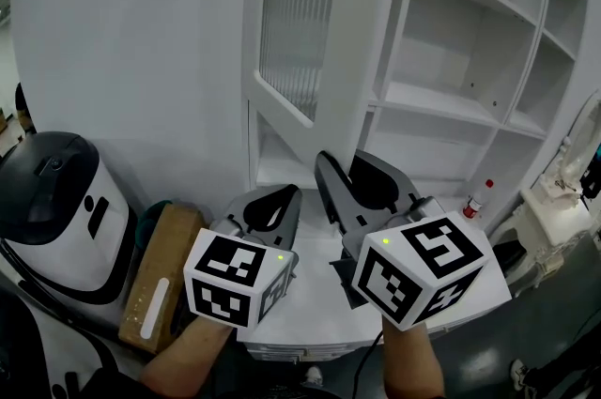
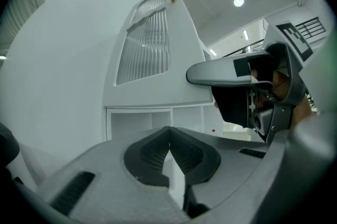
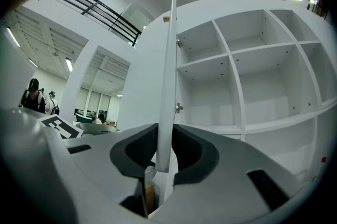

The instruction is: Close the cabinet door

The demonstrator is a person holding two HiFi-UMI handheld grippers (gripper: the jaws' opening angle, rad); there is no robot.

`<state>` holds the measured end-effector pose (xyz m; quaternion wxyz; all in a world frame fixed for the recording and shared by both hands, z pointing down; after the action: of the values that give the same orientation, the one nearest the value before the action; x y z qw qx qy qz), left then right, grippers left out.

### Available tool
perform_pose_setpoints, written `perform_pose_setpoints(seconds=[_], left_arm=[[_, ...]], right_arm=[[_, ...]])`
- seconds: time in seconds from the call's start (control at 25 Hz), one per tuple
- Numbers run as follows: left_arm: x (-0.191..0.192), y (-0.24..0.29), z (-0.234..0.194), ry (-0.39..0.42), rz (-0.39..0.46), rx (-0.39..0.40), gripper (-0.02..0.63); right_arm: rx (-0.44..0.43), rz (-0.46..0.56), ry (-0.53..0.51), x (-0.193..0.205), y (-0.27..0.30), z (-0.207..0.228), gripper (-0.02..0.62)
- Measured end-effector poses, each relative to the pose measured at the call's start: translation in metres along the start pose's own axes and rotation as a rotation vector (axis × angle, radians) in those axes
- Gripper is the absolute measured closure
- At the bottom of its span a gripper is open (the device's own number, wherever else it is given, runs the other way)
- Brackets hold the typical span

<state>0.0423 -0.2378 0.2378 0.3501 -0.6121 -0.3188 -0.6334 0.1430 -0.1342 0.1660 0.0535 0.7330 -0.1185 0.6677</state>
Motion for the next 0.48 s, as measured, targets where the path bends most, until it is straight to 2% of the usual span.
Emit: perform_pose_setpoints(seconds=[0.48], left_arm=[[-0.002, 0.028, 0.022, 0.006, 0.001, -0.003, 0.594]], right_arm=[[-0.031, -0.015, 0.031, 0.001, -0.013, 0.046, 0.517]])
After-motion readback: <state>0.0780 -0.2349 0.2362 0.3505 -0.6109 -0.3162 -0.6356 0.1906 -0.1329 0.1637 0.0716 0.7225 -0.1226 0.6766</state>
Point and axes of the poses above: the fingertips, and each gripper's own axes: y forward along the fingers, z to its right, x out of its underside, the point moved 10 cm from there along -y, backward along the fingers, and after that the axes turned 15 degrees about -x, right-handed, at the moved point
